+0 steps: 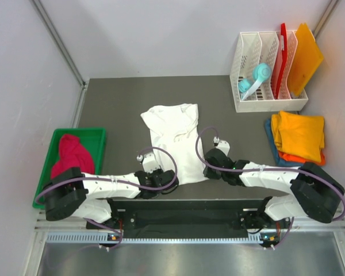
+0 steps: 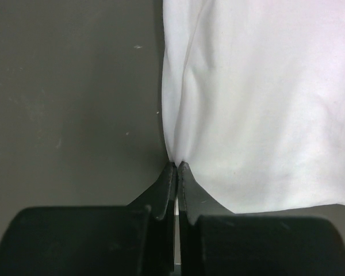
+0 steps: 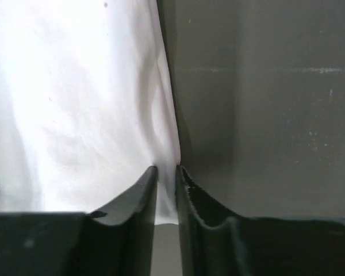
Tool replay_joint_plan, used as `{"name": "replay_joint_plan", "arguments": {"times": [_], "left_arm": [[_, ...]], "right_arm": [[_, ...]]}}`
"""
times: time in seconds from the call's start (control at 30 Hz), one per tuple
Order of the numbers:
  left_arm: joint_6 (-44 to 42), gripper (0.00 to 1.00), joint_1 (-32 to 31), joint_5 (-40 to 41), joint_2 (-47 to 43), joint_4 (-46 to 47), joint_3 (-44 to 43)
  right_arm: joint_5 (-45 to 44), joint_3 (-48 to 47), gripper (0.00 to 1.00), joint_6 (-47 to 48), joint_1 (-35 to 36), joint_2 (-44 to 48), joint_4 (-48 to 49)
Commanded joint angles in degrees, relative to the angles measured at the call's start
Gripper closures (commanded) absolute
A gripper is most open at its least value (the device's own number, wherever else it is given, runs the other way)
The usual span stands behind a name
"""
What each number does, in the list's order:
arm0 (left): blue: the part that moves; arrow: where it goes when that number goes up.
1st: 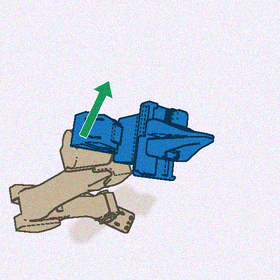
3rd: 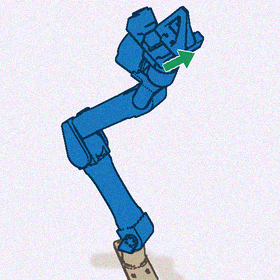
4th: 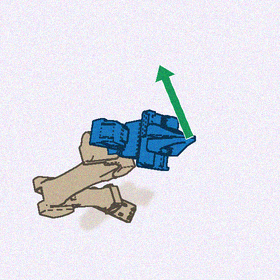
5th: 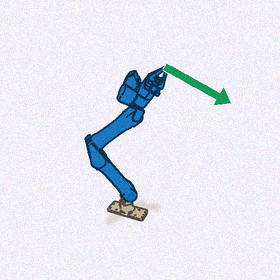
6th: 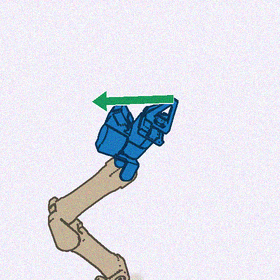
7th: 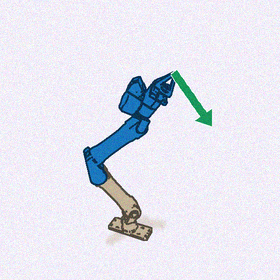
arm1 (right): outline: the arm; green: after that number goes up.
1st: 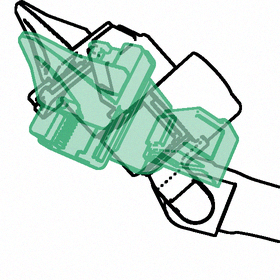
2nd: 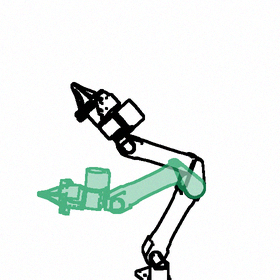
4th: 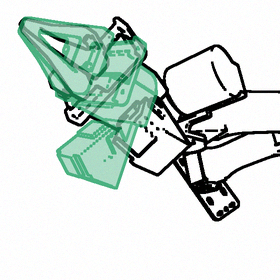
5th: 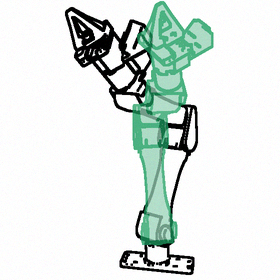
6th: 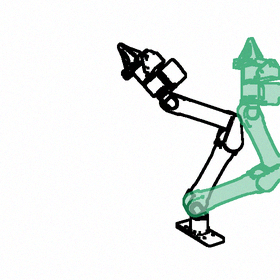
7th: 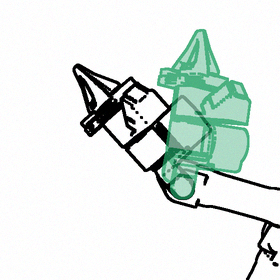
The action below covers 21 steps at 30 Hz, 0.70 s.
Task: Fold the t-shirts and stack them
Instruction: Fold the tshirt
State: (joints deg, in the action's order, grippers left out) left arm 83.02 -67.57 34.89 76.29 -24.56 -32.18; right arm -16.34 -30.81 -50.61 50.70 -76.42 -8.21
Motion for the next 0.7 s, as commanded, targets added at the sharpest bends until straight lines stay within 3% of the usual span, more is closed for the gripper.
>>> {"name": "replay_joint_plan", "arguments": {"times": [0.0, 0.13, 0.47, 0.5, 0.6, 0.67], "left_arm": [[-0.1, 1.0, -0.6, -4.7, 0.3, -9.3, 2.6], [-0.3, 1.0, -0.6, -4.2, 0.2, -9.4, 2.5], [-1.4, 1.0, -0.6, -4.6, 0.0, -9.1, 2.1], [-1.4, 1.0, -0.6, -4.6, 0.1, -9.3, 1.9], [-1.2, 1.0, -0.7, -5.2, 1.1, -10.2, 1.1], [-0.7, 0.89, -1.1, -5.6, 1.3, -11.0, 0.9]], "right_arm": [[4.4, 5.1, 0.9, -2.6, -0.2, 0.0, -4.8], [4.3, 7.9, 1.0, -4.6, 0.5, 3.5, -6.3], [3.8, 8.3, 1.0, -7.0, 4.3, 6.2, -8.0], [3.8, 8.0, 0.89, -6.8, 4.3, 5.9, -8.4], [2.4, 6.4, 0.67, -7.0, 4.8, 4.9, -10.6], [2.1, 6.5, 0.6, -7.4, 5.3, 5.9, -11.0]]}}
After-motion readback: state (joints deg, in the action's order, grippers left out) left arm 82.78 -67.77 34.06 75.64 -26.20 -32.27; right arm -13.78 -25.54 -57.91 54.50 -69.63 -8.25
